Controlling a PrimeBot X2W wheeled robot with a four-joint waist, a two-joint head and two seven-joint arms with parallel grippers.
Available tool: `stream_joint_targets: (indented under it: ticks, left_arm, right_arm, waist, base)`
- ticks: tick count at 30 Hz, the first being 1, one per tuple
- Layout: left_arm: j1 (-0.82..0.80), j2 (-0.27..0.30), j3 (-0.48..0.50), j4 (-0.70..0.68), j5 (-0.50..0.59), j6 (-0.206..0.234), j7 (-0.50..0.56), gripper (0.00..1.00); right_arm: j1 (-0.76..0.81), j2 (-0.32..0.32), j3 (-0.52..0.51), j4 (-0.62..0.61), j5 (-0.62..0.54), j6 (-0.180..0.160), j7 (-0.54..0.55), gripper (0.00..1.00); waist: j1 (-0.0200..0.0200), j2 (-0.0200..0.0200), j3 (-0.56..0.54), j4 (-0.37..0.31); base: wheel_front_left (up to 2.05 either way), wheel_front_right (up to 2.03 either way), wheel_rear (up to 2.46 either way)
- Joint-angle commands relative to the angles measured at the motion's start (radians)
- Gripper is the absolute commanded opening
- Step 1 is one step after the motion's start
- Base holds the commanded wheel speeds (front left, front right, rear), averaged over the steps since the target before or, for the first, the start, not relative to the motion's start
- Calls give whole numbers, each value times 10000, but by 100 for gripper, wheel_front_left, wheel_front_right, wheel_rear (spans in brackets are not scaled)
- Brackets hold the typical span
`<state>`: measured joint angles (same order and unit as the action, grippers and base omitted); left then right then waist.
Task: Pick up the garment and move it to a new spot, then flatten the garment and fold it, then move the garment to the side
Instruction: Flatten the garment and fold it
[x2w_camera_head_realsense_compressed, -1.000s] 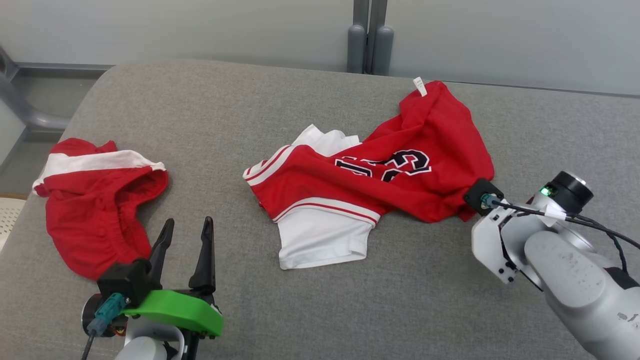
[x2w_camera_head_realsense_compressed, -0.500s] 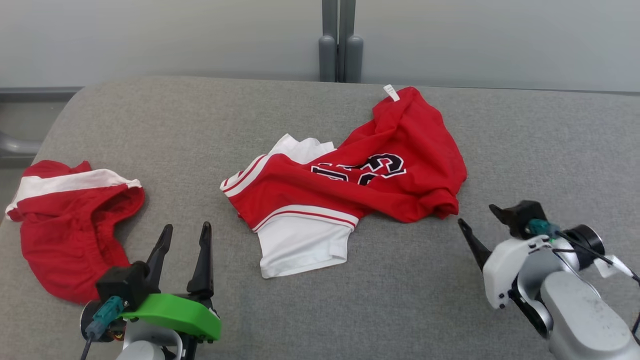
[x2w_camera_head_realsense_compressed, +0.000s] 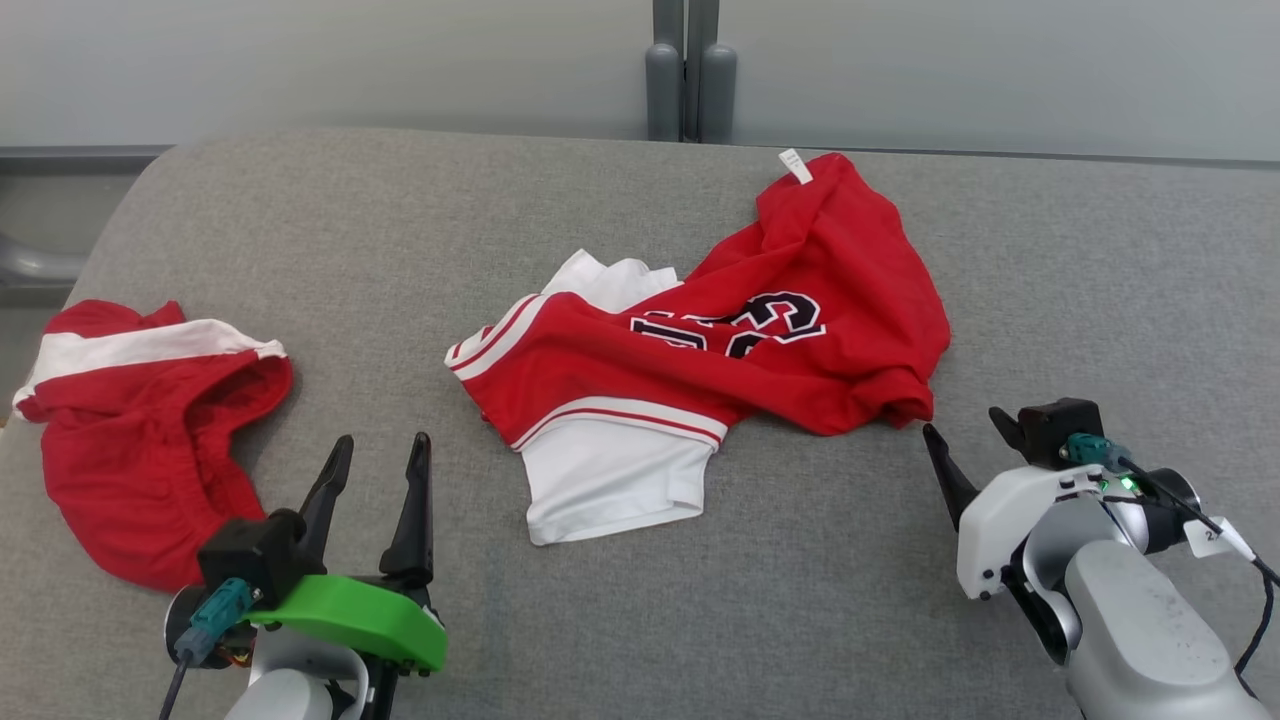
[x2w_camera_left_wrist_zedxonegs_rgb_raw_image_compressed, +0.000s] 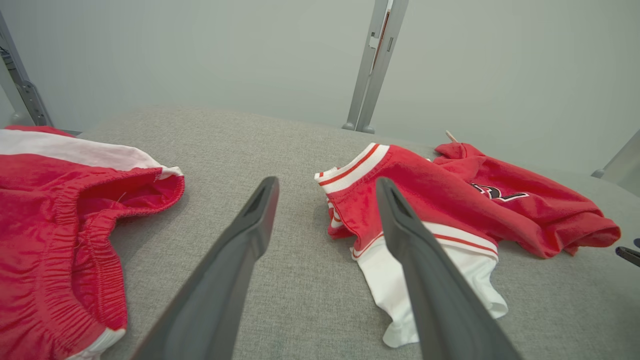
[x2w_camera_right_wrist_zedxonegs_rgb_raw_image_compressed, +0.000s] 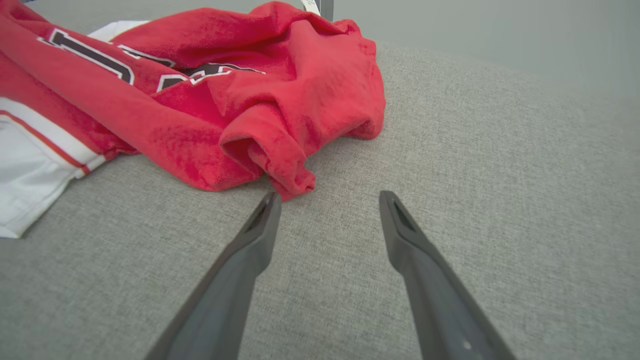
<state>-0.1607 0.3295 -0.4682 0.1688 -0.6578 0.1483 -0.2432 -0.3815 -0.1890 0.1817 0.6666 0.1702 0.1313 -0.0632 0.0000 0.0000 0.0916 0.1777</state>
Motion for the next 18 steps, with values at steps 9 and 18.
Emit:
stream_joint_targets:
  ticks: [9,18]
  left_arm:
    - [-440,-28,-27,122,68,-102,-8,100]
    - [-493,-15,13,265,42,-95,-57,100]
  right_arm:
    - [-1485,-112,511,2205,450,-12,-369,100]
    - [-2245,-136,1230,3554,833,-12,-1208,0]
  waist:
    - [0,0,707,617]
    - [0,0,748,587]
  base:
    - [0,0,0]
    - [0,0,0]
